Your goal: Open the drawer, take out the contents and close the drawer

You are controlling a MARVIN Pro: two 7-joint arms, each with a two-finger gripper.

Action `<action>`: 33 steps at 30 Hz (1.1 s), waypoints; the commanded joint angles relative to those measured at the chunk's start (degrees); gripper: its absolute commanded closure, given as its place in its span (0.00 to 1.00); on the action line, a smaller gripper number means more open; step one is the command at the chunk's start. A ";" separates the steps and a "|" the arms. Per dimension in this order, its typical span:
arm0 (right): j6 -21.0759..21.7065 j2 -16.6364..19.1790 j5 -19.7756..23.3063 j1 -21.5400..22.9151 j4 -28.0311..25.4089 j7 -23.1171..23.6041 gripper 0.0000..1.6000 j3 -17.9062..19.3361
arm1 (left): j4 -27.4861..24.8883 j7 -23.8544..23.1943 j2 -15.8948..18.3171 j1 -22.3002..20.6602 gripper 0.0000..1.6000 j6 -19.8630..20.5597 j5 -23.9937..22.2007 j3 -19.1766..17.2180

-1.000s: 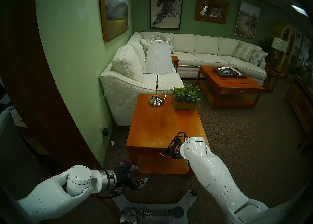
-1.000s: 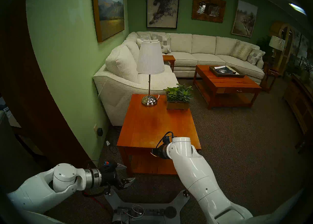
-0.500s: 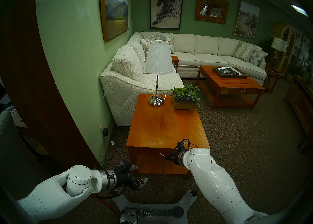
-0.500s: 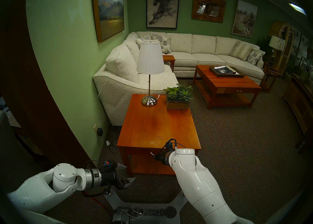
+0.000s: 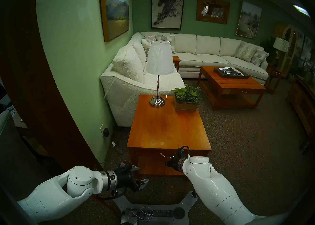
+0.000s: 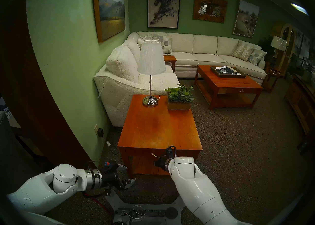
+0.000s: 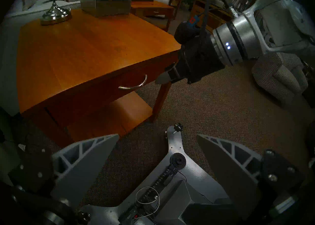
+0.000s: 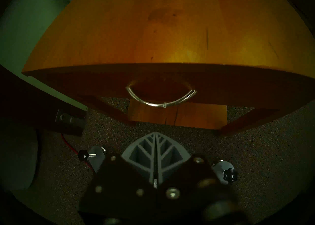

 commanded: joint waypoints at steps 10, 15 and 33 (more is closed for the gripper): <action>-3.91 -2.00 -2.15 6.53 3.47 0.76 1.00 -1.33 | -1.20 -0.05 0.00 -0.48 0.00 -0.26 -0.03 -0.36; -5.99 -2.02 -2.48 6.75 5.00 1.67 1.00 -1.51 | -1.23 -0.04 0.01 -0.46 0.00 -0.26 -0.03 -0.38; -7.43 -3.01 -2.79 9.49 10.57 3.13 1.00 -0.67 | -1.24 -0.04 0.01 -0.46 0.00 -0.25 -0.03 -0.38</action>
